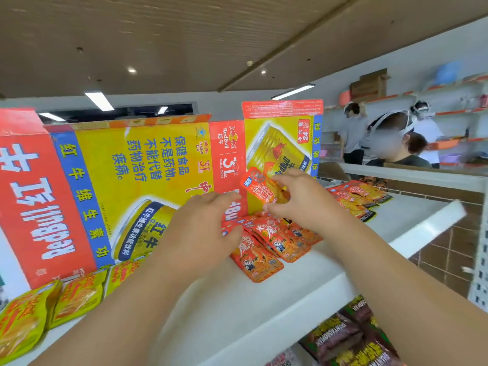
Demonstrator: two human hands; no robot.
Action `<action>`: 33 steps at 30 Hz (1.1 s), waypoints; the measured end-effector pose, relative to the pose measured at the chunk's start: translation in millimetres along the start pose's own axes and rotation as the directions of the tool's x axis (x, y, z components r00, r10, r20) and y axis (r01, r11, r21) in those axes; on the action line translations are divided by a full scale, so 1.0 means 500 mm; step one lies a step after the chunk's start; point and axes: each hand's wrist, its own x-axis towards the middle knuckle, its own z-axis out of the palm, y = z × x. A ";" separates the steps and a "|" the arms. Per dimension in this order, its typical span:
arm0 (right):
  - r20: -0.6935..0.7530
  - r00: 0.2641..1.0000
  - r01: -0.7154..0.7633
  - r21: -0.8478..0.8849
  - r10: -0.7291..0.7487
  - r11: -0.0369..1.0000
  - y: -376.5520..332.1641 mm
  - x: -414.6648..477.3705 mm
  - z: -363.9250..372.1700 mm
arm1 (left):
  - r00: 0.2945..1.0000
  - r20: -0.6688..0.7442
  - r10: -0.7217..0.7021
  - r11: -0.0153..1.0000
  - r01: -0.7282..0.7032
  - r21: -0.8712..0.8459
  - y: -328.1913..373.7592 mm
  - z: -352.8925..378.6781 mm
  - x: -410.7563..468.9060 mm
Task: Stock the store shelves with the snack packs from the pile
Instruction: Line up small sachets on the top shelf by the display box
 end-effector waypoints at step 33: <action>0.214 0.972 -0.071 -0.125 0.097 0.990 0.534 0.071 -0.114 | 0.950 0.314 0.000 0.986 -0.053 0.160 0.385 0.355 0.295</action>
